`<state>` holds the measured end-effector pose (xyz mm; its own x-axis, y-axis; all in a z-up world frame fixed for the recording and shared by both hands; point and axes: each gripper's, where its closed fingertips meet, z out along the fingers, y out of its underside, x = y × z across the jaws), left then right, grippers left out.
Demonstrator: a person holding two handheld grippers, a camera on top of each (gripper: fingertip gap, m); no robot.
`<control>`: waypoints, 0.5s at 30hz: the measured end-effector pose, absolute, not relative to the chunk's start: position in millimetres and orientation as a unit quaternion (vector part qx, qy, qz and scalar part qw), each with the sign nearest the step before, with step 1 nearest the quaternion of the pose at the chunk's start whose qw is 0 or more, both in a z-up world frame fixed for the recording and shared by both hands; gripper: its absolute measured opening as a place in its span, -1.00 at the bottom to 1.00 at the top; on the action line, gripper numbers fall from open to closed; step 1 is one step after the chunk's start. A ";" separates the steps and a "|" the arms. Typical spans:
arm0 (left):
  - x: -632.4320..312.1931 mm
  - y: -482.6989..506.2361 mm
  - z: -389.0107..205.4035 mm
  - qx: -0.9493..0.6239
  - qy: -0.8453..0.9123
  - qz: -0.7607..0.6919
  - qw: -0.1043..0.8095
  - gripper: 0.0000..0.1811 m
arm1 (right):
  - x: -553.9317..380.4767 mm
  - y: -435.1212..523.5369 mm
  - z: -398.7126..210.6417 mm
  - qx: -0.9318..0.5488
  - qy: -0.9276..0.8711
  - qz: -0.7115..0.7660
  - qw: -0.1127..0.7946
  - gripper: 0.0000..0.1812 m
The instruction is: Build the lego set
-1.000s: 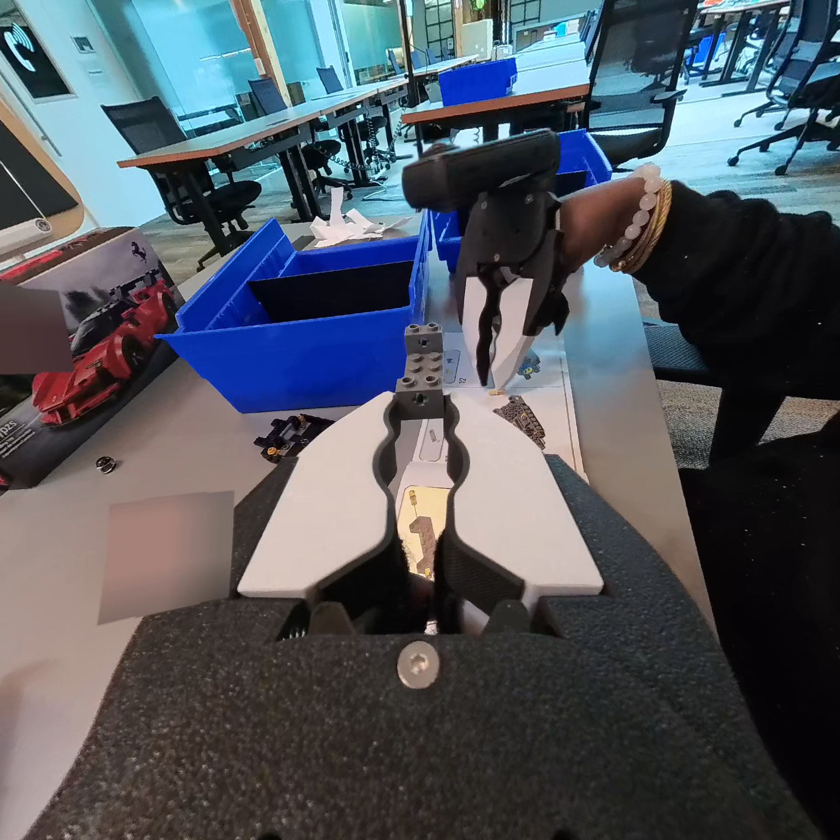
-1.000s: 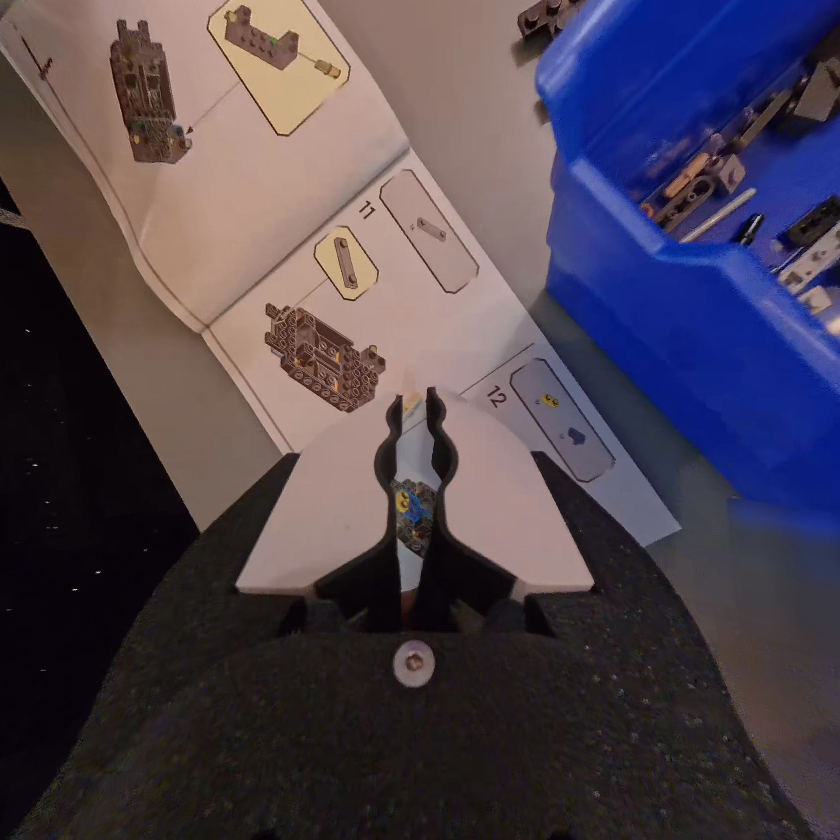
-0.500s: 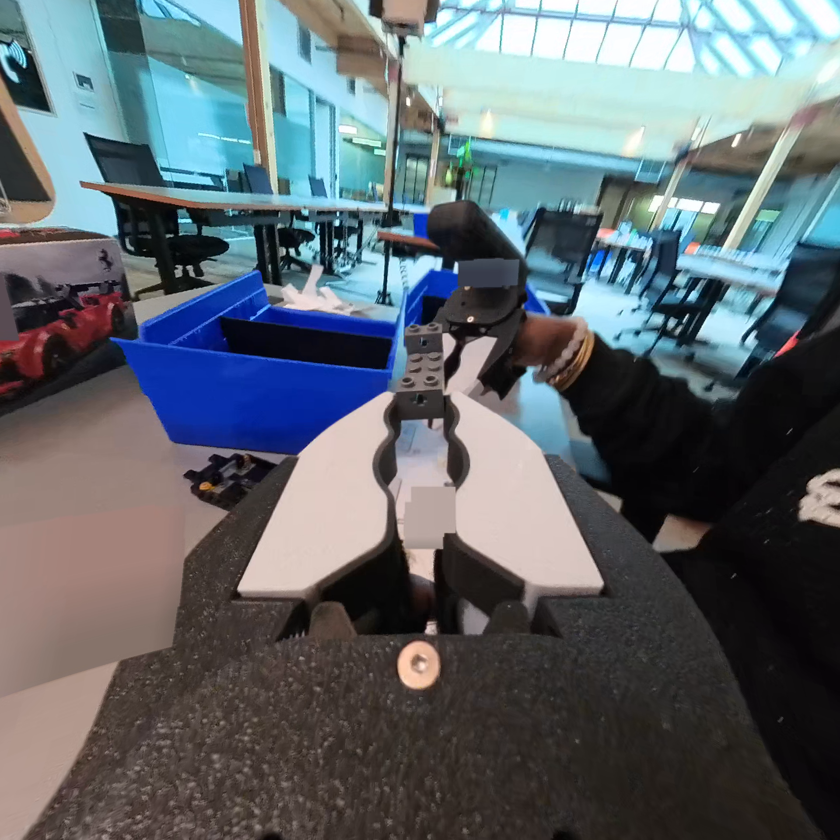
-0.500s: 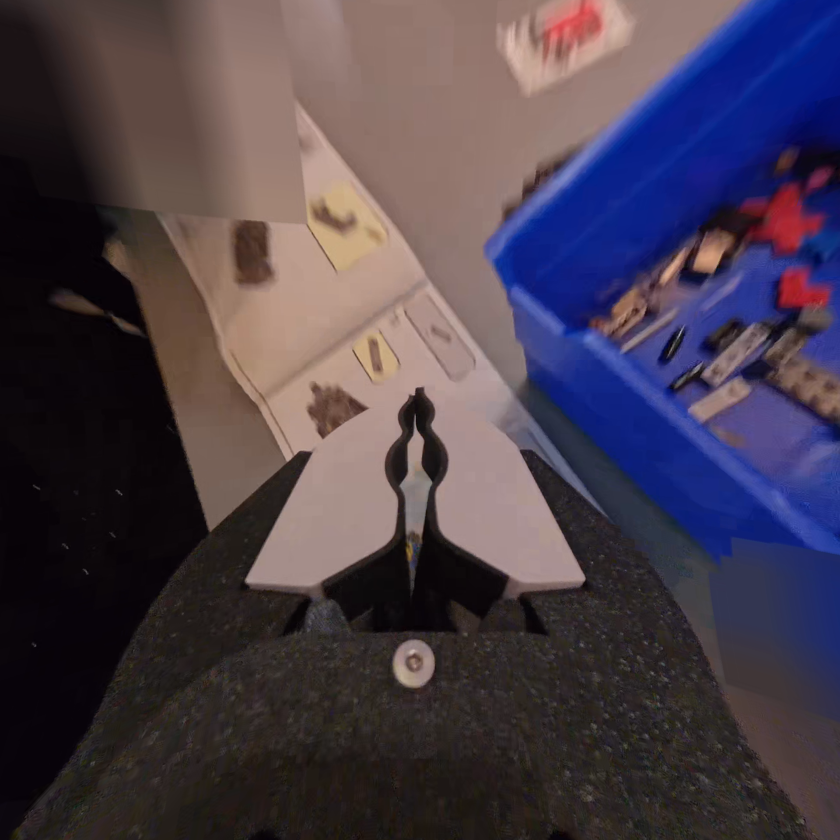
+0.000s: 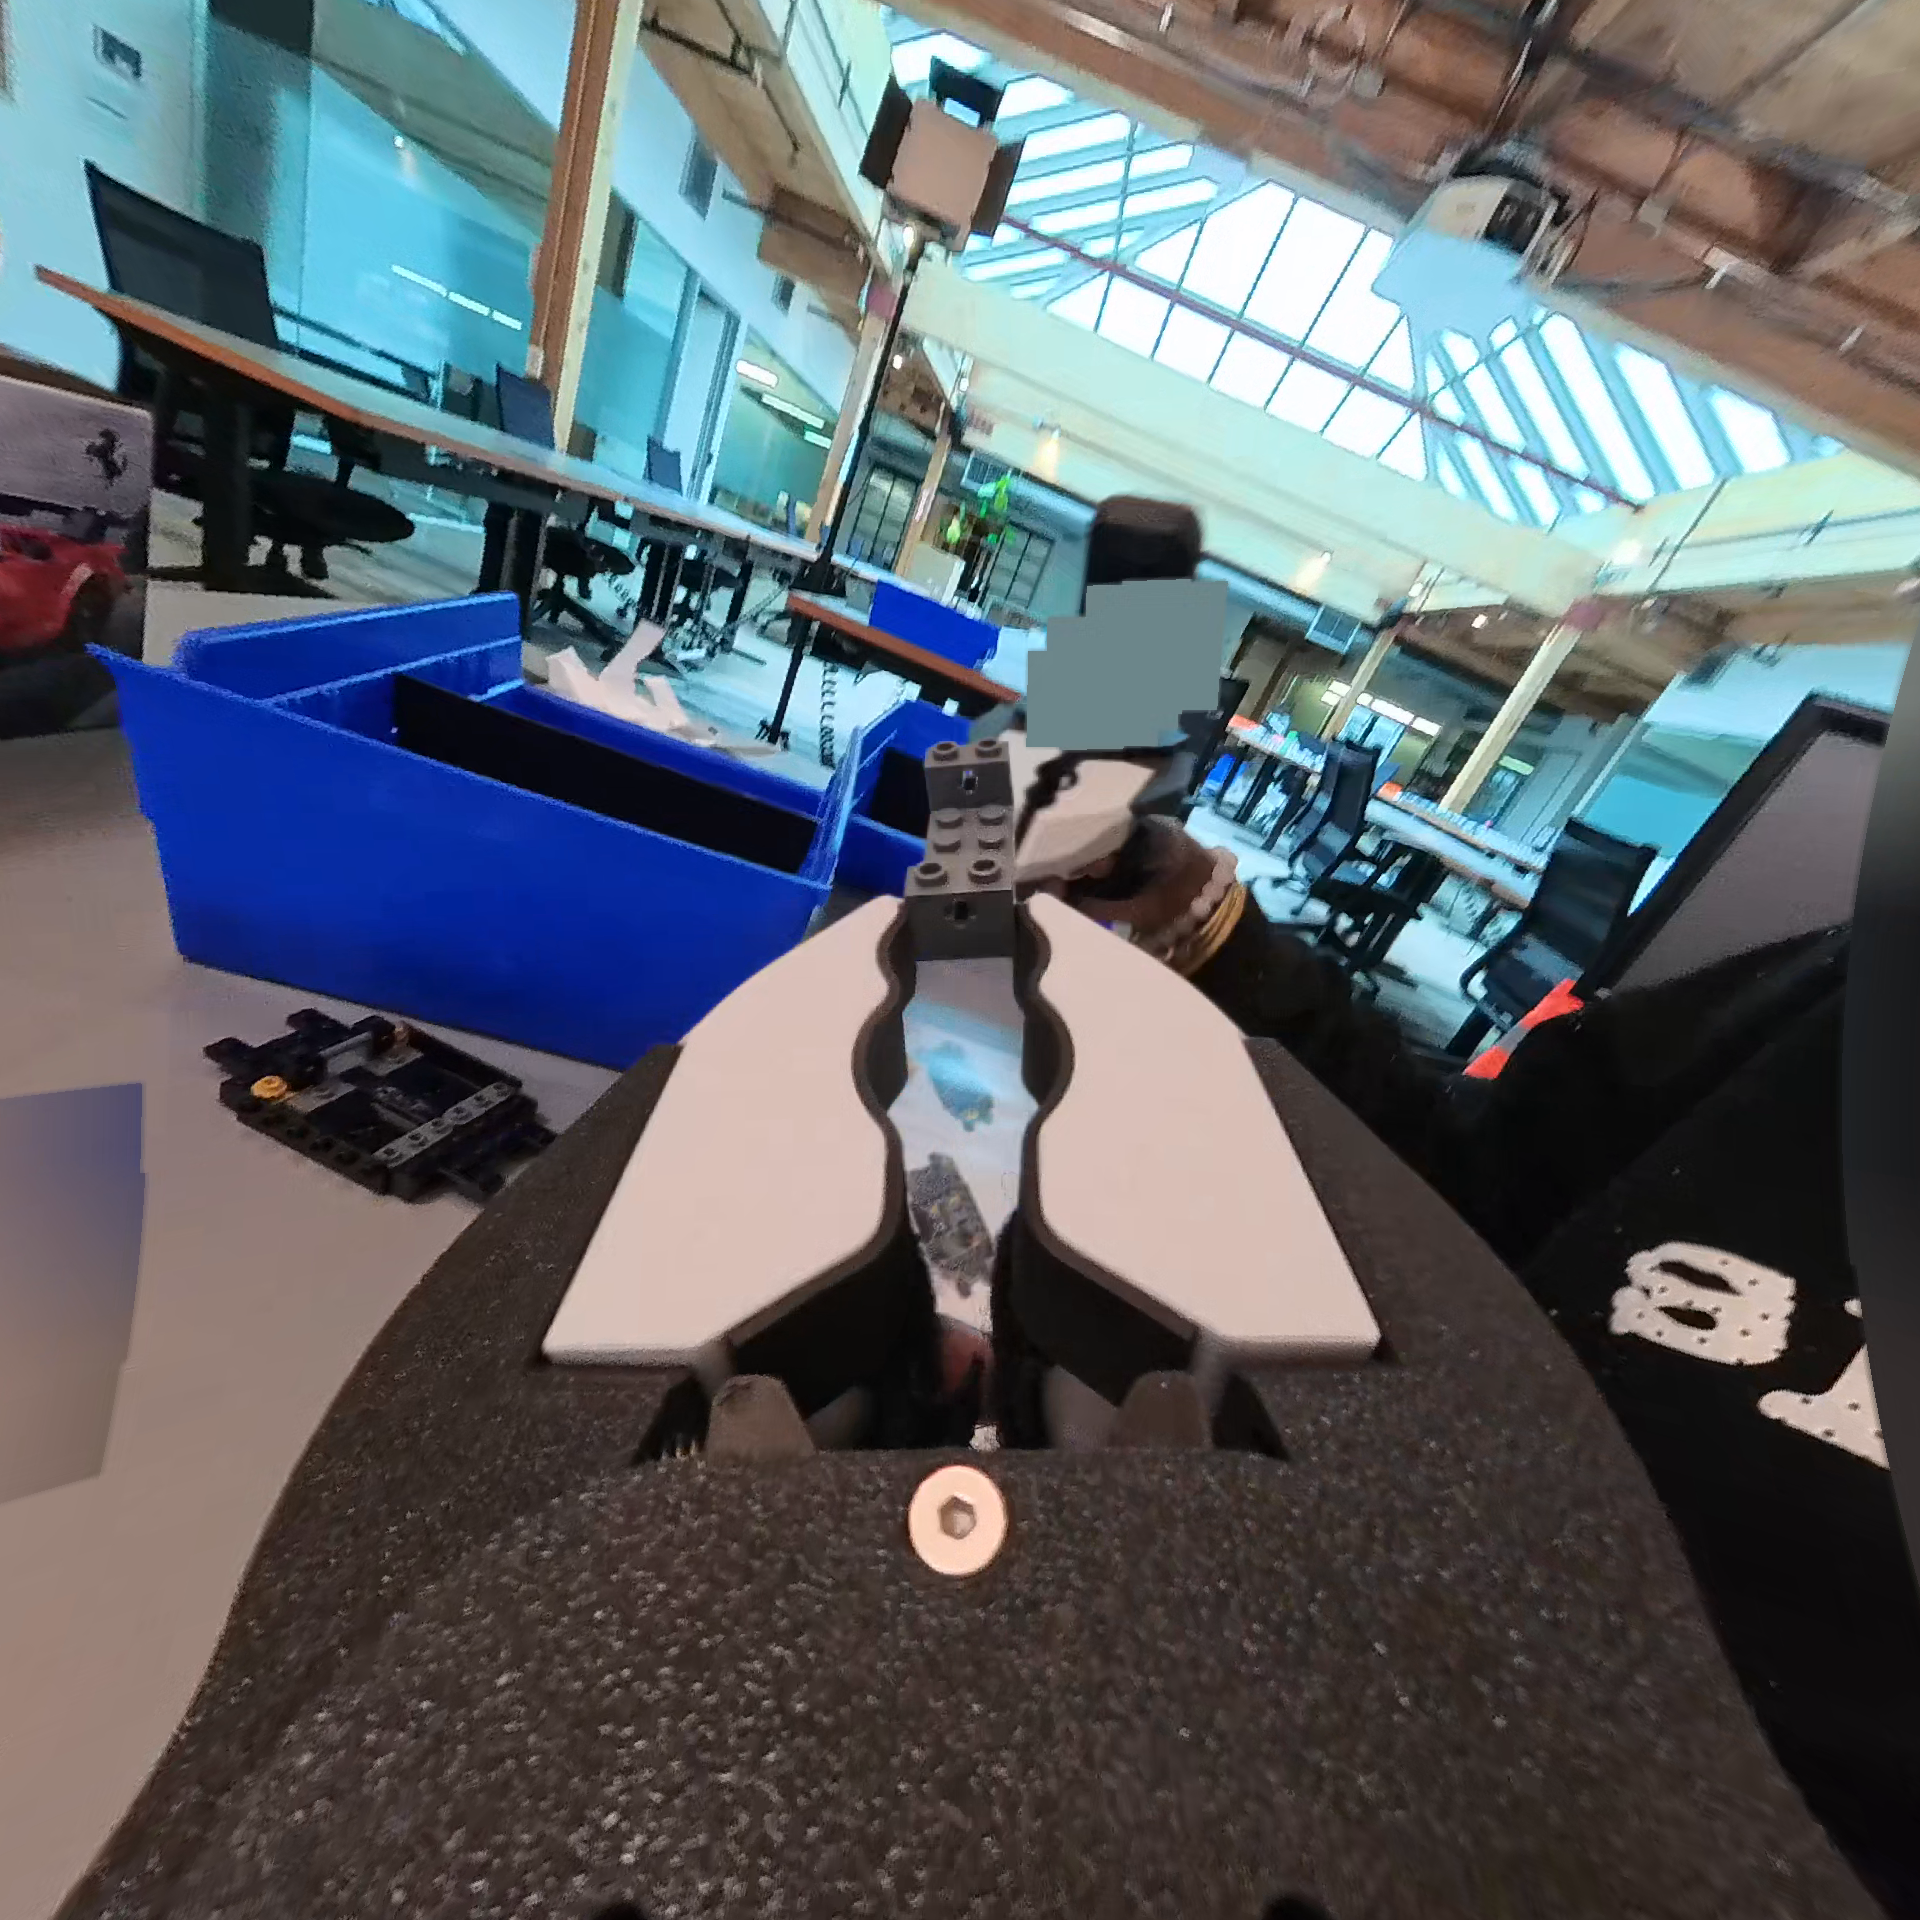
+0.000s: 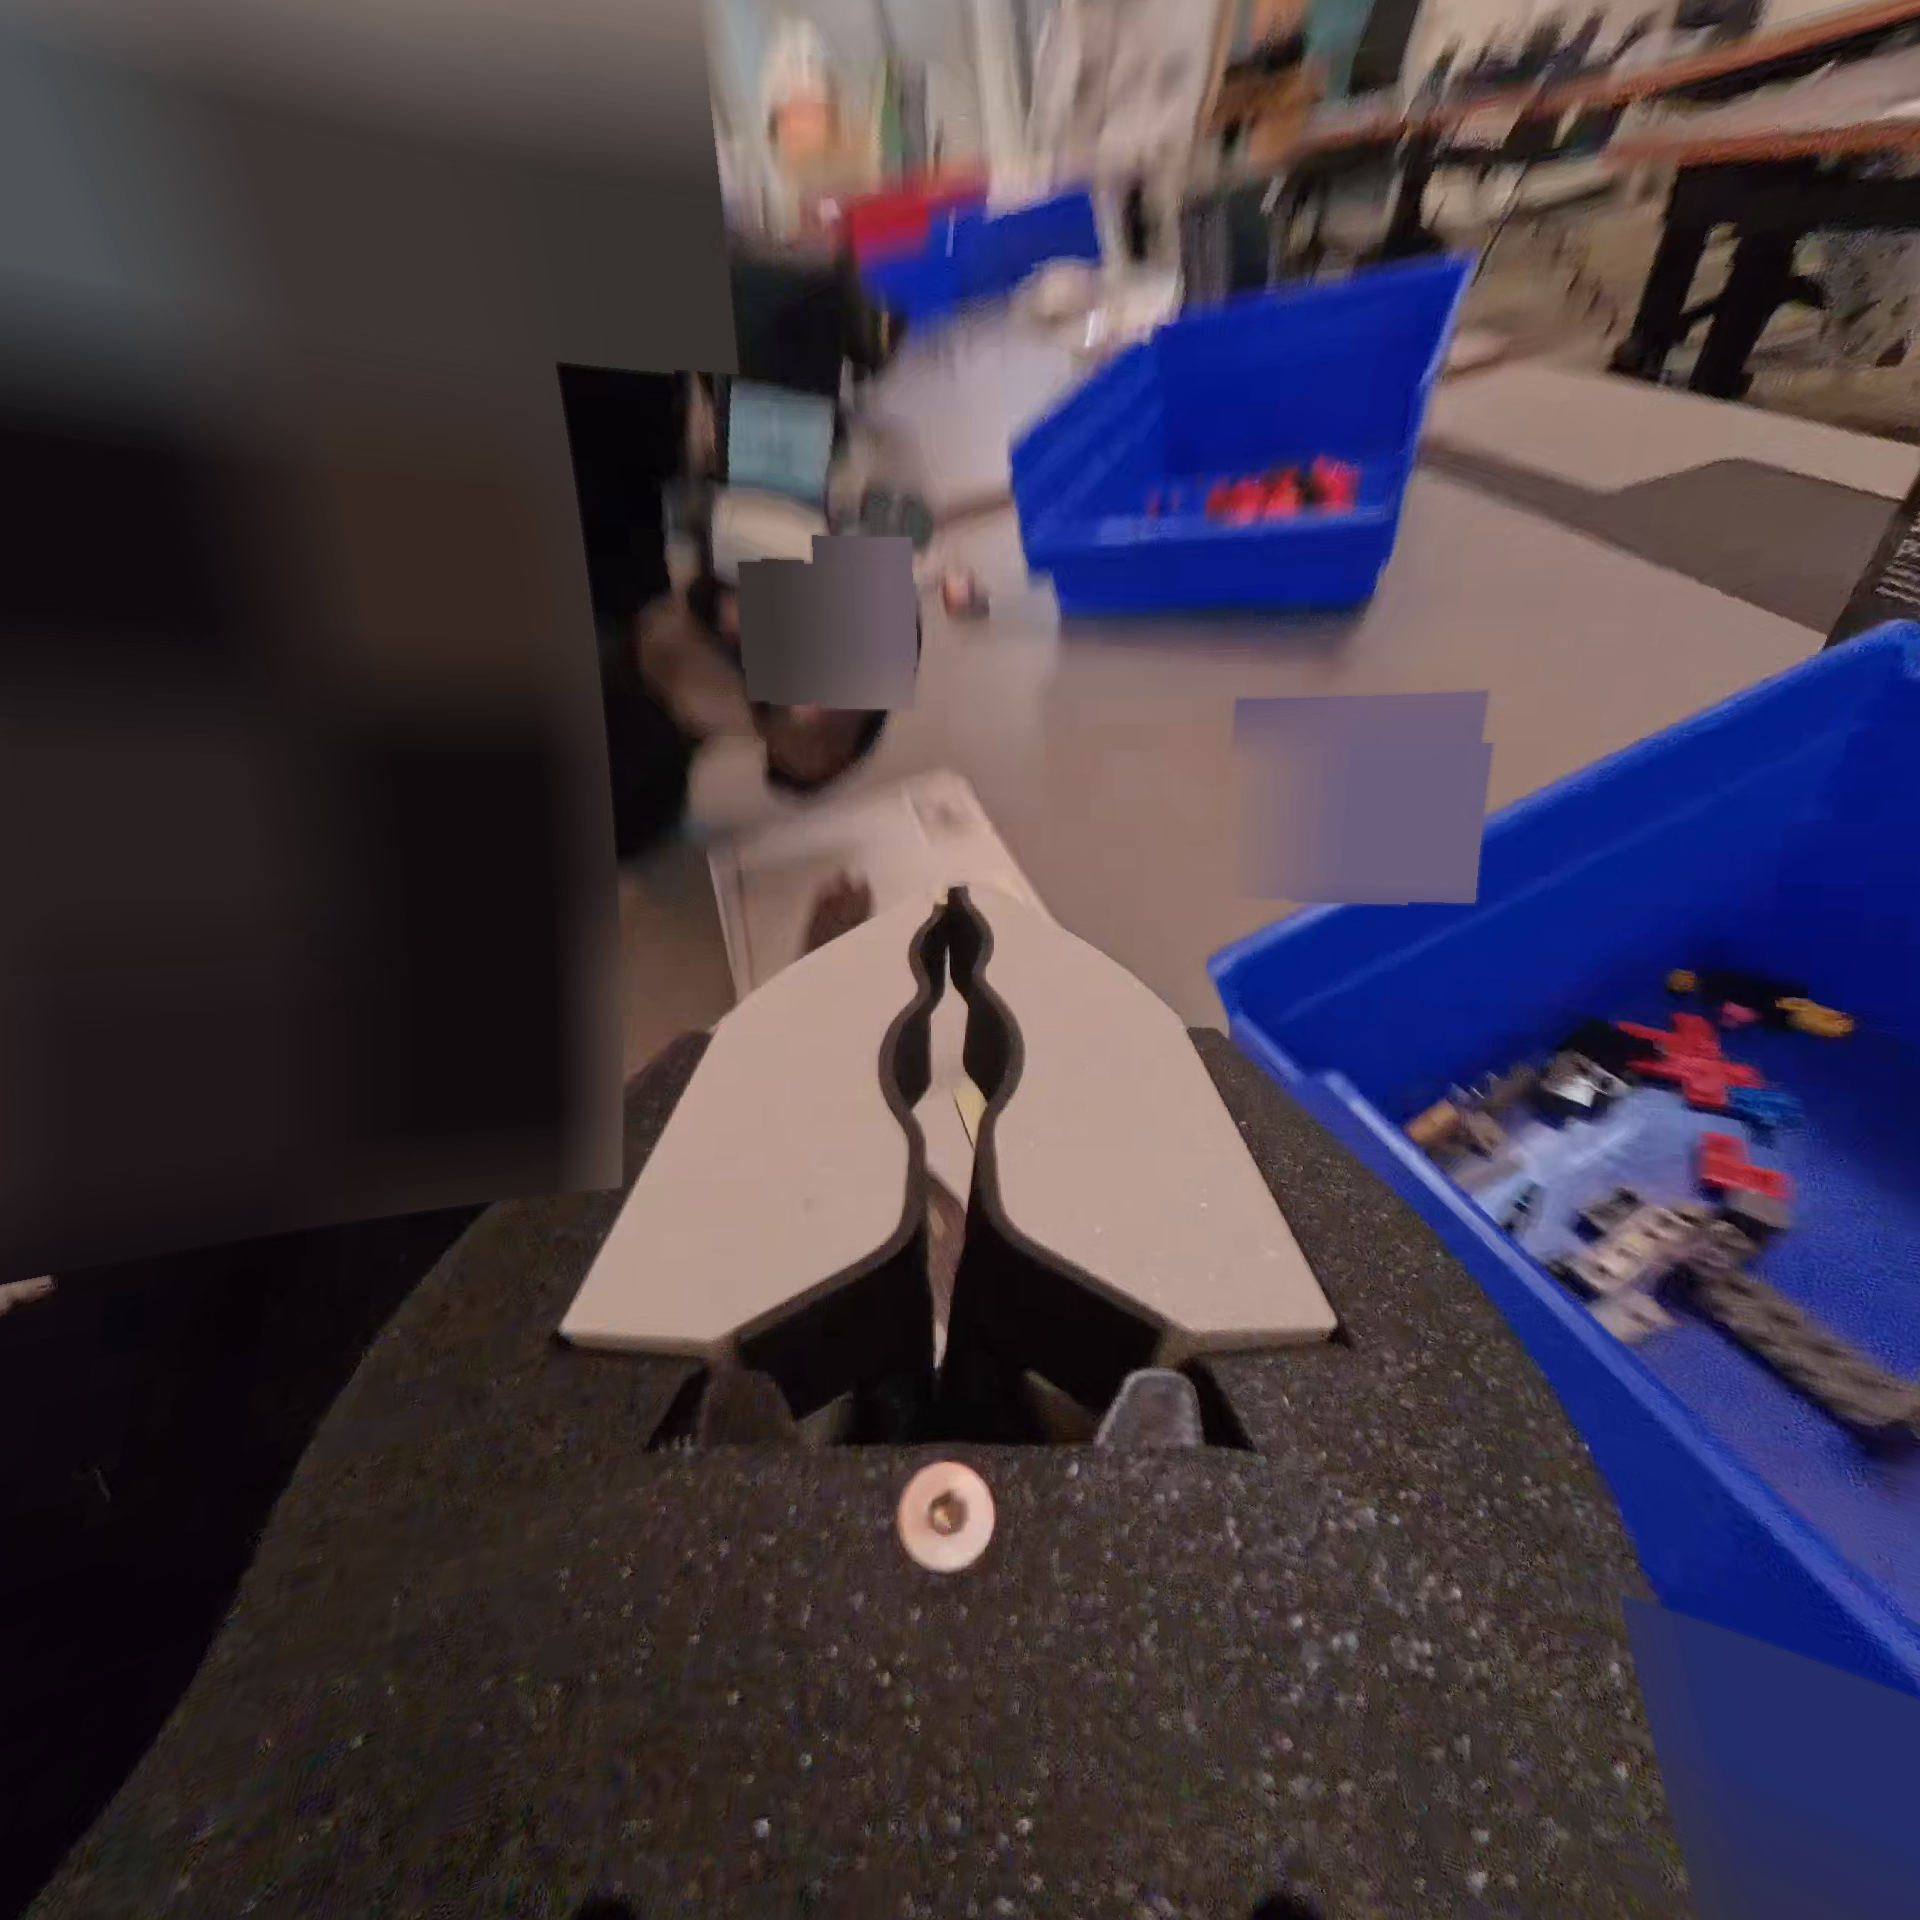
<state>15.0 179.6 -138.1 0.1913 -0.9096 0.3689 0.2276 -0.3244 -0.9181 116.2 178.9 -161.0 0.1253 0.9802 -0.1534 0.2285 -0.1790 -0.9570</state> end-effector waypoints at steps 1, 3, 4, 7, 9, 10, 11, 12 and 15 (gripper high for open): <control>15.2 179.5 -139.9 -0.591 0.298 -0.556 0.502 -0.81 | 120.2 174.2 -172.8 -0.619 -0.542 0.397 0.408 -0.93; 16.1 175.3 -137.0 -0.585 0.315 -0.552 0.504 -0.81 | 128.7 171.6 -195.3 -0.589 -0.650 0.282 0.388 -0.72; 16.9 172.6 -135.5 -0.581 0.323 -0.552 0.504 -0.81 | 132.0 171.9 -206.0 -0.569 -0.697 0.232 0.368 -0.72; 19.3 169.4 -136.6 -0.582 0.338 -0.544 0.501 -0.81 | 144.2 173.7 -237.9 -0.529 -0.804 0.112 0.246 -0.77; 21.6 166.6 -137.8 -0.583 0.348 -0.542 0.495 -0.81 | 147.2 173.4 -253.2 -0.487 -0.850 0.069 0.185 -0.81; 23.0 164.7 -138.6 -0.584 0.355 -0.540 0.491 -0.81 | 149.8 175.5 -260.8 -0.472 -0.866 0.046 0.159 -0.82; 24.0 163.1 -139.7 -0.585 0.363 -0.536 0.489 -0.81 | 154.3 178.6 -267.2 -0.464 -0.876 0.023 0.133 -0.82; 24.4 162.0 -140.6 -0.586 0.370 -0.529 0.489 -0.81 | 160.3 181.2 -271.2 -0.462 -0.880 0.004 0.108 -0.81; 24.1 158.9 -142.5 -0.586 0.389 -0.514 0.491 -0.81 | 175.5 183.1 -268.4 -0.487 -0.869 0.009 0.093 -0.82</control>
<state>24.1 158.9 -142.5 0.1689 -0.9606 0.2209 0.0489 -0.2157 -0.9752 175.5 183.1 -268.4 -0.5089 0.8473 0.1521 0.8440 0.5259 -0.1054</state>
